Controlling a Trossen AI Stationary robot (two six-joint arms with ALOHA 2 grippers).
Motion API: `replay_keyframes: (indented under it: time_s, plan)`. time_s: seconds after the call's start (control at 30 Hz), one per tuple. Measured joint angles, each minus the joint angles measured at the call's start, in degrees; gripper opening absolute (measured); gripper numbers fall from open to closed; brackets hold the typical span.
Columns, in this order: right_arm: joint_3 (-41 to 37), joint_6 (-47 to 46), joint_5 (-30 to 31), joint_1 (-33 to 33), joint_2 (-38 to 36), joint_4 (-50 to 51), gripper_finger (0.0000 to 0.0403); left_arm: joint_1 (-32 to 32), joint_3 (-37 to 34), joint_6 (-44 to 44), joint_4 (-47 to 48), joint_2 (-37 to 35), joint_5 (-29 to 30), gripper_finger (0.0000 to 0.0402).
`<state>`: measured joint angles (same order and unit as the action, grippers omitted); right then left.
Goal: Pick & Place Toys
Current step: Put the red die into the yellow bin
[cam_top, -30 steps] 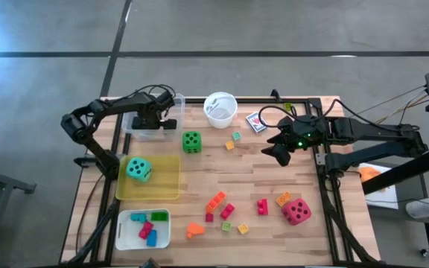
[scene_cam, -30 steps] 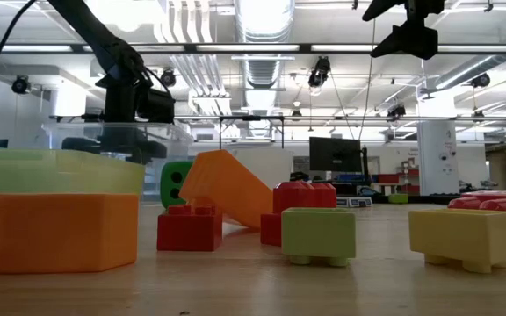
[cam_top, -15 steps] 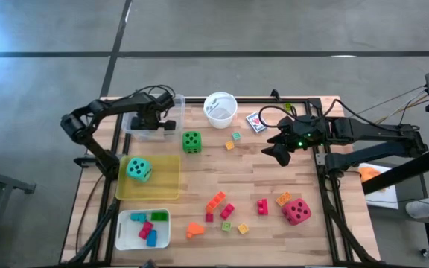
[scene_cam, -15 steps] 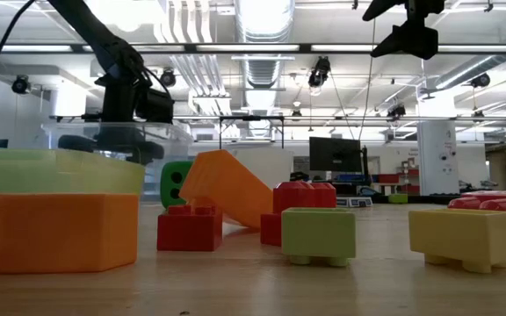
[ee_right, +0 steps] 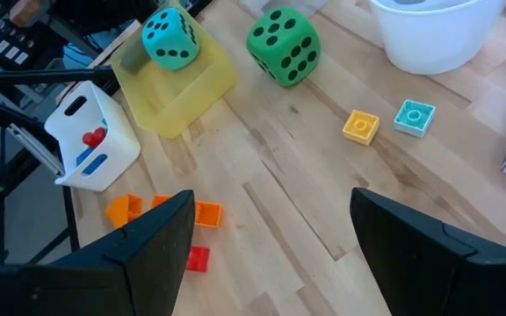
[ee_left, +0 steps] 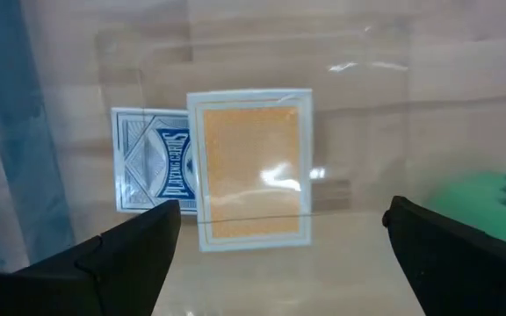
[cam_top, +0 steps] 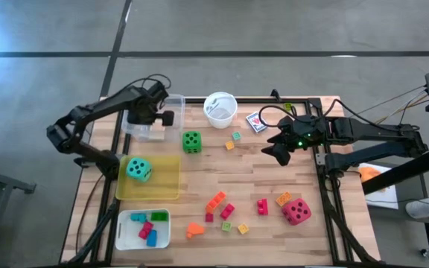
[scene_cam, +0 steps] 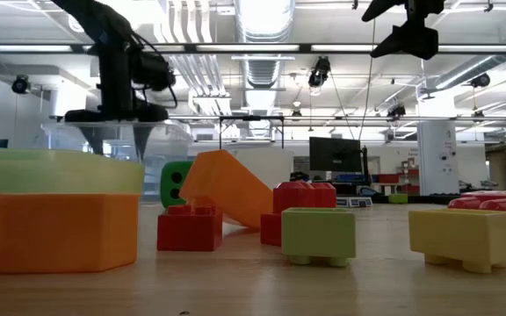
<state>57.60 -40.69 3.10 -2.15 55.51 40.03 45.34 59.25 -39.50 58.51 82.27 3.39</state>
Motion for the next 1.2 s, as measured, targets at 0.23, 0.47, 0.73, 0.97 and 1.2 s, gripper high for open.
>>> replay_keyframes:
  time_s: [0.23, 0.47, 0.73, 0.97, 1.2]
  plan:
    - [0.0, -0.61, -3.92, 0.0, 0.0, 0.39, 0.0297, -4.41, 2.38, 5.84, 4.24, -5.43, -2.18, 0.0384]
    - [-0.02, 4.84, -9.52, 0.02, 0.01, 2.7, 0.0297, -13.98, 2.77, 6.49, 5.2, -11.16, -9.14, 0.0345]
    - [-0.02, 8.14, -10.54, 0.0, 0.02, 7.76, 0.0297, -24.4, 2.74, 1.8, 4.67, -15.19, -11.02, 0.0315]
    - [-0.02, 9.38, -11.59, 0.14, 1.1, 19.75, 0.0297, -27.87, 3.7, 0.0, 4.11, -15.82, -11.14, 0.0313]
    - [-0.04, 7.89, -23.26, 3.52, 4.06, 31.03, 0.0297, -33.04, 7.94, 0.04, -2.92, -15.86, -13.01, 0.0313]
